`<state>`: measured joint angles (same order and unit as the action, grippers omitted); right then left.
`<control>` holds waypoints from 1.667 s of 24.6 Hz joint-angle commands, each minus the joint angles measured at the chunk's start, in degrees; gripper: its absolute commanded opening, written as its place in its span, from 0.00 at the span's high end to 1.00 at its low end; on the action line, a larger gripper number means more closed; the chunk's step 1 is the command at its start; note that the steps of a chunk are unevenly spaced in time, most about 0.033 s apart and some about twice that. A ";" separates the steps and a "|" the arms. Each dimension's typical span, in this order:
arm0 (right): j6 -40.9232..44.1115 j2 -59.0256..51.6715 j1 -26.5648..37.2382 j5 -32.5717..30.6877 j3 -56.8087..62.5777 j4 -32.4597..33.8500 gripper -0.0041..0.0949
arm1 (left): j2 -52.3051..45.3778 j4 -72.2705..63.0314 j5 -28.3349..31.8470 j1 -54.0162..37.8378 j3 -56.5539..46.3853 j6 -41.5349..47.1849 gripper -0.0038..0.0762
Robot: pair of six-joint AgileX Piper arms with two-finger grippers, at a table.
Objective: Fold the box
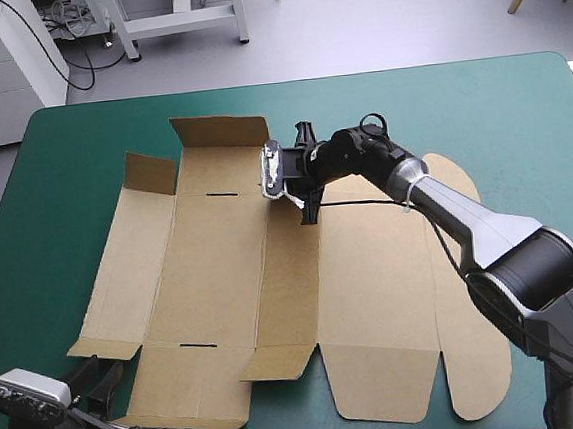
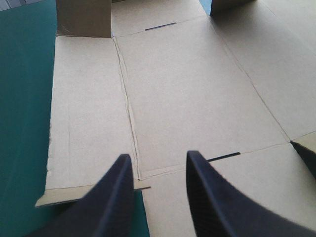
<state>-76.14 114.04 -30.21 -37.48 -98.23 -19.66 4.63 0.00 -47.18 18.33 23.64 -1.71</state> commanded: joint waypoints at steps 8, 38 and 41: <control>11.18 -5.89 0.53 4.15 -3.32 -1.87 0.38 | 0.91 -0.47 3.82 0.34 1.32 -0.08 0.62; 86.41 -52.68 0.62 -29.73 17.16 25.66 0.47 | 1.95 3.30 7.70 0.34 2.19 5.11 0.58; 86.04 -63.46 0.62 -27.19 28.79 25.28 0.47 | 1.95 3.53 6.03 0.34 2.19 4.86 0.58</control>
<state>10.16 56.25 -29.81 -68.70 -73.34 5.03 5.16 3.42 -44.00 18.33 24.10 2.85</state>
